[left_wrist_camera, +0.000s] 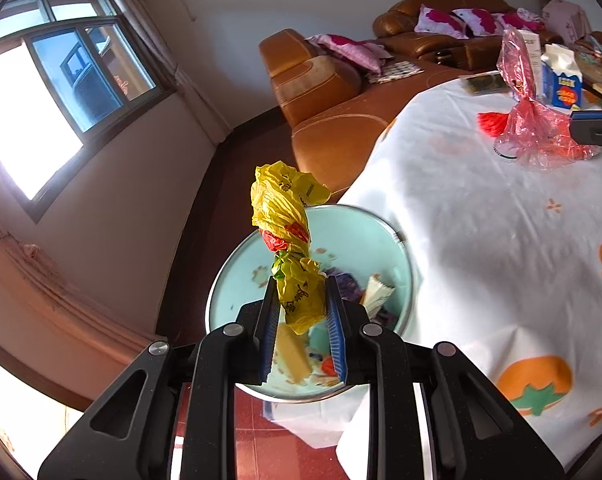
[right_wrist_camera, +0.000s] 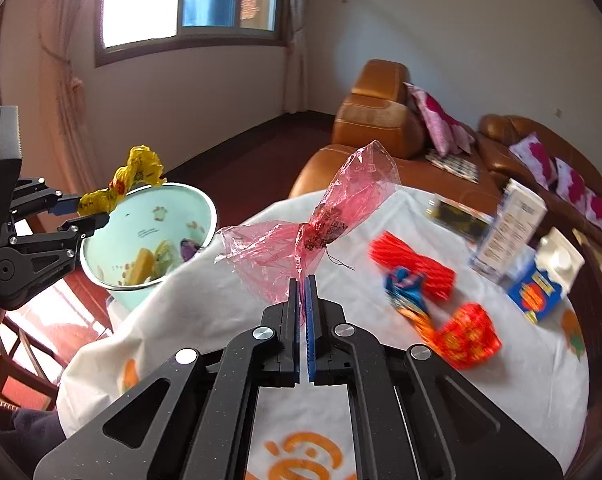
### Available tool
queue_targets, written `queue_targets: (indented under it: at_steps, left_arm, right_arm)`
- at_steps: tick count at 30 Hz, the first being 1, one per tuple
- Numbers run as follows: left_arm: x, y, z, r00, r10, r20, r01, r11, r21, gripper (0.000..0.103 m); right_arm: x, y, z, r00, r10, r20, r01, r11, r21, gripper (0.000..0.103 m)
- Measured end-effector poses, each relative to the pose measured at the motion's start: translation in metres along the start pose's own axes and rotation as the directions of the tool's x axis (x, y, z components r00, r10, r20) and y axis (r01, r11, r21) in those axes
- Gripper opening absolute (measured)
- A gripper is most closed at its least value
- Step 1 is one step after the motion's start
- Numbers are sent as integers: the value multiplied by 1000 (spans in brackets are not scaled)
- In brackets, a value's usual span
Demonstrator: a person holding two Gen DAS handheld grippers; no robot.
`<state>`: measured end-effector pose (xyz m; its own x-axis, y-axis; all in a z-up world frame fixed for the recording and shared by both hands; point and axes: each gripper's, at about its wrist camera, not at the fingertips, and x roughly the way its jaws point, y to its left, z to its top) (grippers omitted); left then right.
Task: Collect trash
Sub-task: 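Carry the yellow wrapper over the teal bin with the left tool while the right tool holds the pink bag, then open both tools to drop the yellow wrapper and pink bag into the bin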
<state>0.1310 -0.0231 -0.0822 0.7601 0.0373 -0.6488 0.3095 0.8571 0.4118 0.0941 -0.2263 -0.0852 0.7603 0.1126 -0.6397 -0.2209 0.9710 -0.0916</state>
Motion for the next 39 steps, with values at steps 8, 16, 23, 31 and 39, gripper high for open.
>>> queue_targets:
  at_steps: [8,16,23,31,39]
  left_arm:
    - [8,17,-9,999,37,-25,-37,999,-18,23]
    - [13,28,-13,997,65,-38,-66,997,-28,23]
    - [16,34,-14,995,87,-47,-88,996,-31,23]
    - [18,41,-18,993,101,-54,-103,994,-32,23]
    - [21,45,-21,992,112,-61,-114,993,-36,23]
  right_arm:
    - [19,25,17,1000,28,-7,-28,997,-74,3]
    - [33,44,27,999,44,-17,-46,991,-127,3]
    - [44,59,31,998,51,-26,-54,983,-173,3]
    - [54,72,33,998,57,-38,-63,977,-202,3]
    - [59,81,35,997,61,-44,-70,970,-231,3]
